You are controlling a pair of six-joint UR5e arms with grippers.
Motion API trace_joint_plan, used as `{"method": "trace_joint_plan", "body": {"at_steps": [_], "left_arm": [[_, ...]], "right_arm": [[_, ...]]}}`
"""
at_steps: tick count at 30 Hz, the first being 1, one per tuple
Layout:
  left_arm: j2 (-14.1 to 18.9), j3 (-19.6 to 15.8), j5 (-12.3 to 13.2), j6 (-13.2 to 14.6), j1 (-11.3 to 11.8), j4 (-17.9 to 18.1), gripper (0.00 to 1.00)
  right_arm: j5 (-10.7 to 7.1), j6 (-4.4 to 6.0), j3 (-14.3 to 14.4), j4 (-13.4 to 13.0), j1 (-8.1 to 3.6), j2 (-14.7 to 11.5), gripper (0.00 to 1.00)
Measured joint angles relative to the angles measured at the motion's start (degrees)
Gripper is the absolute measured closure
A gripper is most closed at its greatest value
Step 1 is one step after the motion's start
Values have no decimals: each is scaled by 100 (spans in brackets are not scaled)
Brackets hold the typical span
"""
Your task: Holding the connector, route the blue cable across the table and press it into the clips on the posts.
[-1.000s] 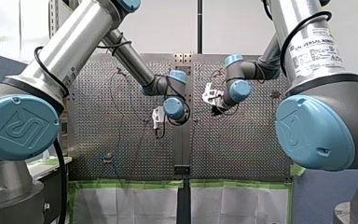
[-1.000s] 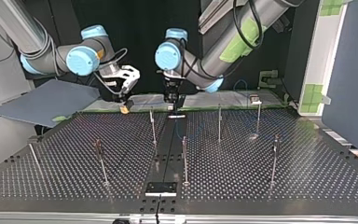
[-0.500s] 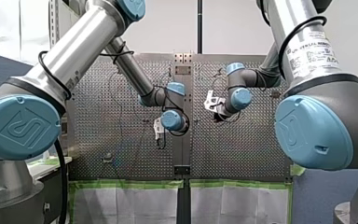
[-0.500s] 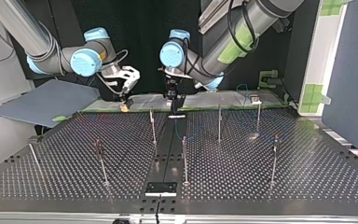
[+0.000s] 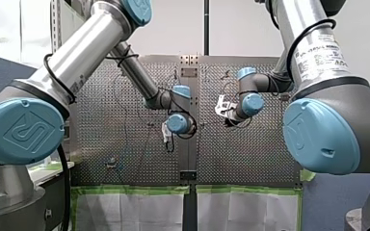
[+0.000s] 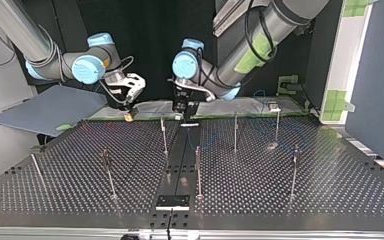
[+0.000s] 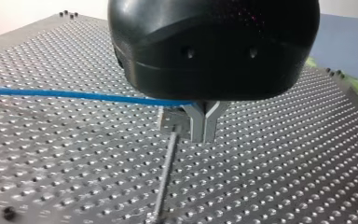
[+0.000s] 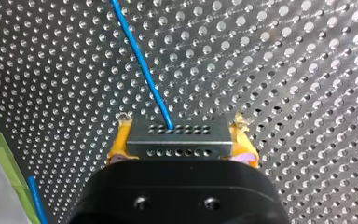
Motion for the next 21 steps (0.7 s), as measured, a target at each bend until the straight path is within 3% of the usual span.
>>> {"method": "trace_joint_plan", "body": {"at_steps": [8, 21], "left_arm": [[-361, 344, 30, -42, 30, -29, 100], [-416, 772, 127, -54, 268, -158, 100]], "right_arm": [[-34, 6, -38, -26, -101, 31, 100], [-48, 15, -139, -102, -292, 180, 100]]}}
